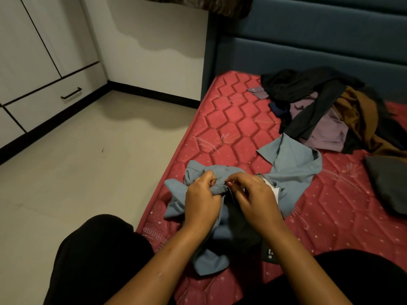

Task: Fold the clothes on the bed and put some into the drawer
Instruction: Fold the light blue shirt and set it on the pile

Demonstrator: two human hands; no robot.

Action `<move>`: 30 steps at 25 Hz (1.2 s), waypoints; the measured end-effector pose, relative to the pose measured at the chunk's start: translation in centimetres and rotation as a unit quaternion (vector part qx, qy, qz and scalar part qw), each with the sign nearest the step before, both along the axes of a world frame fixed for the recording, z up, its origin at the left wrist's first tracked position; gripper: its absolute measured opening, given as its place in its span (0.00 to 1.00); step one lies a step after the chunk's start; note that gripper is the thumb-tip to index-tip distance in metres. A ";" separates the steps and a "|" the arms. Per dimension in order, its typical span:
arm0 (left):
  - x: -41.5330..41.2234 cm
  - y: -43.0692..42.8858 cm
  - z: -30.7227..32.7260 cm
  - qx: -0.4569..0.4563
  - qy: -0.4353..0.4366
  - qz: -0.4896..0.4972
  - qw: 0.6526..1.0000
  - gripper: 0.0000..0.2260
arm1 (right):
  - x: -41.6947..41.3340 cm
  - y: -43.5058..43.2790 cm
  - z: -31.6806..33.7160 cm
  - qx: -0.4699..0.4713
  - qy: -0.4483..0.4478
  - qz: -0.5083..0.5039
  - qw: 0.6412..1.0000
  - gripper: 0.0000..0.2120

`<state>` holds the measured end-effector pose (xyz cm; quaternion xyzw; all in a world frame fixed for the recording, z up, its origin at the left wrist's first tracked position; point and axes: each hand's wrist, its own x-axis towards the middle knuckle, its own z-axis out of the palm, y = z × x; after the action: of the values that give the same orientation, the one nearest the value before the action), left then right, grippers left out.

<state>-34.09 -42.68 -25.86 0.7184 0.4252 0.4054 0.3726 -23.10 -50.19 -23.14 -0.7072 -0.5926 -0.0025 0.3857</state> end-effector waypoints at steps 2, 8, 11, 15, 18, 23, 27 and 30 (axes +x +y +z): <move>-0.1 0.1 -0.2 -0.012 0.021 0.007 1.000 0.13 | 0.2 0.2 -0.4 -0.018 0.010 0.013 1.000 0.06; -0.4 -0.8 -0.1 0.021 0.116 0.000 0.993 0.08 | 0.1 0.4 -0.5 -0.116 0.178 -0.003 0.977 0.04; -0.4 -0.8 -0.4 0.052 0.159 -0.020 0.986 0.10 | 0.4 0.5 -0.6 -0.173 0.188 -0.010 0.967 0.08; -0.3 -0.6 -0.9 0.061 0.171 -0.027 0.983 0.11 | 0.4 0.6 -1.5 -0.216 0.208 -0.039 0.953 0.07; -0.4 -0.6 -1.0 0.077 0.190 -0.034 0.978 0.09 | 0.4 0.6 -1.4 -0.199 0.252 -0.016 0.947 0.06; -0.5 0.2 -1.0 0.086 0.223 -0.096 0.966 0.11 | 0.0 0.3 -1.1 -0.155 0.160 -0.059 0.973 0.05; -1.2 2.3 -0.7 -0.137 0.032 -0.238 0.961 0.08 | 0.5 0.1 -0.4 -0.119 0.116 -0.087 0.982 0.06; -1.2 2.6 -0.3 -0.168 0.035 -0.267 0.948 0.08 | 0.7 0.0 -0.7 -0.127 0.107 -0.085 0.982 0.07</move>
<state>-35.29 -40.09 -26.14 0.7467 0.2925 0.1885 0.5669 -22.38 -50.18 -23.80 -0.7943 -0.4812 0.1159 0.3523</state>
